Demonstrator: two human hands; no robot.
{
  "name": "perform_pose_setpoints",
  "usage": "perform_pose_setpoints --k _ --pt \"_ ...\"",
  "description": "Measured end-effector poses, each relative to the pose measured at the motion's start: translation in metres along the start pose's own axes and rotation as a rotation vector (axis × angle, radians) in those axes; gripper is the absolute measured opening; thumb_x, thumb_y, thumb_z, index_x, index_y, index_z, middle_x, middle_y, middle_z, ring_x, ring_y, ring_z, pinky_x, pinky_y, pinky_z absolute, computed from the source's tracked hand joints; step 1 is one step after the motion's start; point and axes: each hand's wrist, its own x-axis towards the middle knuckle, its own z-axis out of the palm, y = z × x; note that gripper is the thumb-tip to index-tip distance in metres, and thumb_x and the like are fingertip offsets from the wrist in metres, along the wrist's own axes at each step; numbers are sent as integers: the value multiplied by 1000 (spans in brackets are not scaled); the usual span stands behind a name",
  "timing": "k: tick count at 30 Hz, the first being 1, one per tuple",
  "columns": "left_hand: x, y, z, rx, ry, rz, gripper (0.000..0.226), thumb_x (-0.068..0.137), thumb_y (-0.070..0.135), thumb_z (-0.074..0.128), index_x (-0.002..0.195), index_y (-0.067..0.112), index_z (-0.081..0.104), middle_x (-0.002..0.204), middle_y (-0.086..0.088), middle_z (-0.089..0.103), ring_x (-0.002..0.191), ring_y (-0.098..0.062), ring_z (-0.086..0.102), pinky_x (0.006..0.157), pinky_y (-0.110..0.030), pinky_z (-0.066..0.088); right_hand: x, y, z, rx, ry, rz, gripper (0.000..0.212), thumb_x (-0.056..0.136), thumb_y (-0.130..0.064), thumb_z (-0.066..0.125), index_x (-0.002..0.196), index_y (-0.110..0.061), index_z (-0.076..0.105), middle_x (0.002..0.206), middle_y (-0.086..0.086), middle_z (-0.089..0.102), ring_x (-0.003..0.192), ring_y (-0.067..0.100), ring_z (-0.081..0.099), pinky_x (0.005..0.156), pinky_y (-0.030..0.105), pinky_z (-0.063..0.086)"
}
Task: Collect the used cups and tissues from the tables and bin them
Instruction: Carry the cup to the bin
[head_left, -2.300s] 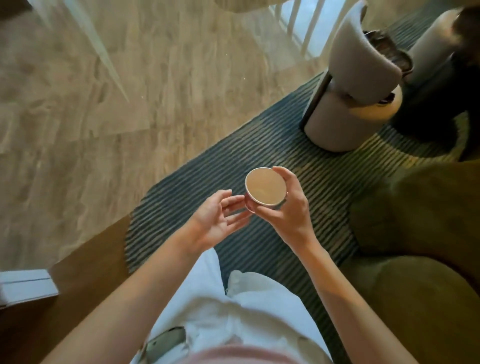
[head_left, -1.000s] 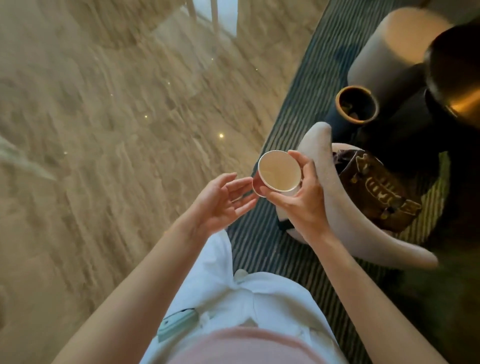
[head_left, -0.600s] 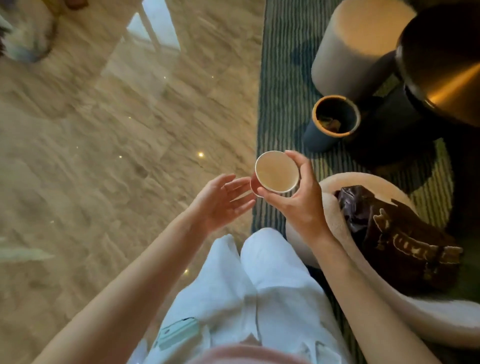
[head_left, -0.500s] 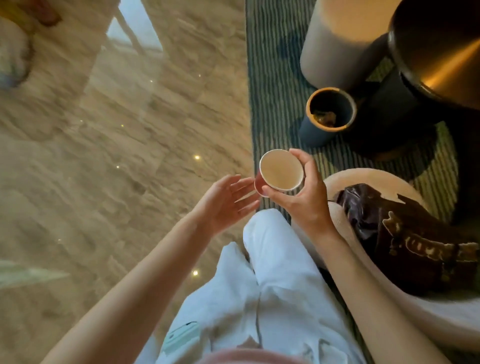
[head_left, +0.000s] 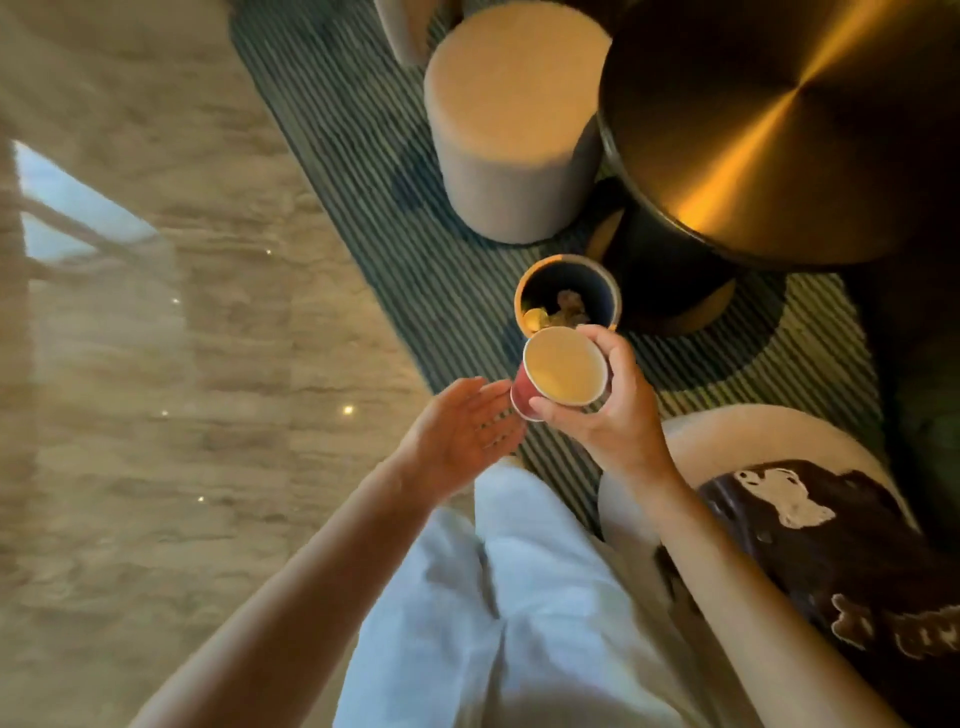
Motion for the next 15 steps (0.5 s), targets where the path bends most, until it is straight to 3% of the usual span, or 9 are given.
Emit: perform_pose_setpoints --k 4,11,13,15 --pt "59 71 18 69 -29 -100 39 95 28 42 123 5 57 105 -8 69 87 -21 67 80 -35 52 70 5 7 -19 132 37 75 63 -19 88 126 -18 46 125 -2 55 114 9 54 96 31 47" --pt "208 163 42 333 -22 -262 31 96 28 42 109 9 63 100 -6 69 88 -20 67 78 -35 54 179 54 28 -63 378 280 79 66 -26 86 133 -19 45 132 -9 50 120 3 47 101 26 42" --pt "258 178 44 468 -38 -267 30 96 29 43 107 10 62 97 -5 68 83 -19 66 70 -32 54 211 81 38 -60 441 337 76 65 -31 86 130 -31 46 128 -16 52 116 0 50 98 23 44" --pt "311 190 38 761 -6 -135 23 95 30 48 99 15 64 93 -4 66 86 -19 62 70 -29 51 246 116 53 -50 462 371 66 64 -37 85 116 -51 46 115 -31 55 106 -8 53 86 12 47"
